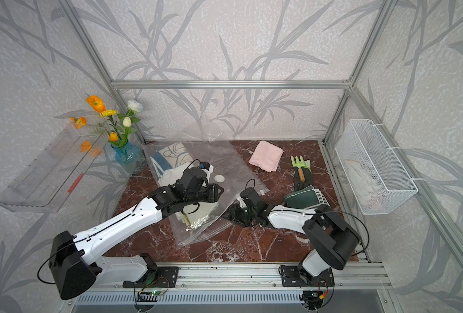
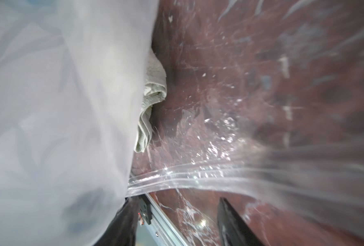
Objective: Place the folded towel into the vacuum bag
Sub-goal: Place the towel in the vacuum bag, then adjust the vacuum bag at the center of the board.
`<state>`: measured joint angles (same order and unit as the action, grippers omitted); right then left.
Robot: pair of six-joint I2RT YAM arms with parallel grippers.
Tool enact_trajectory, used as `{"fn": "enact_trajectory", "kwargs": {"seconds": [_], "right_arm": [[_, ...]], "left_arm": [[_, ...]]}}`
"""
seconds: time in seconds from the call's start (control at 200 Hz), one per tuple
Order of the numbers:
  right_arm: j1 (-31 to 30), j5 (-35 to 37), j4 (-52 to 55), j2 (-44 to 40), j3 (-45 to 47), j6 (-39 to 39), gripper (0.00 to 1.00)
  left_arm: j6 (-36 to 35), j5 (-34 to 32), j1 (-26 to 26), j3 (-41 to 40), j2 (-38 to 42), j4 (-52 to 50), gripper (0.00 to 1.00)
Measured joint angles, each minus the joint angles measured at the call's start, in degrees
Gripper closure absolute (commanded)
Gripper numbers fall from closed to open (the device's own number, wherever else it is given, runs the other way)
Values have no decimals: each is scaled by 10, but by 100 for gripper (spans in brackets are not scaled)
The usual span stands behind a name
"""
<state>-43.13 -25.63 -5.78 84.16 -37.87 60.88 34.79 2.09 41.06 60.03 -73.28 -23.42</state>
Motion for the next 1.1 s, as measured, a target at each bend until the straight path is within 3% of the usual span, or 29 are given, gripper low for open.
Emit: {"fn": "enact_trajectory", "kwargs": {"seconds": [0.185,0.34,0.44,0.69,0.86,1.1], "right_arm": [[59,57,159,-153,-4,-79,57],[139,77,277,-175,-82,-163,59],[160,75,318,-121,-165,-219,62],[159,62,300,133,-316,-278,64],[160,63,301,260,-380,-301,64],[172,76,302,278,-351,-313,64]], "left_arm": [[6,2,-33,4,-45,42,63],[2,20,-40,14,-142,79,66],[-2,37,-44,30,-209,92,68],[-7,51,-47,57,-312,112,71],[-5,49,-48,13,-306,123,72],[-1,30,-52,-81,-240,120,72]]}}
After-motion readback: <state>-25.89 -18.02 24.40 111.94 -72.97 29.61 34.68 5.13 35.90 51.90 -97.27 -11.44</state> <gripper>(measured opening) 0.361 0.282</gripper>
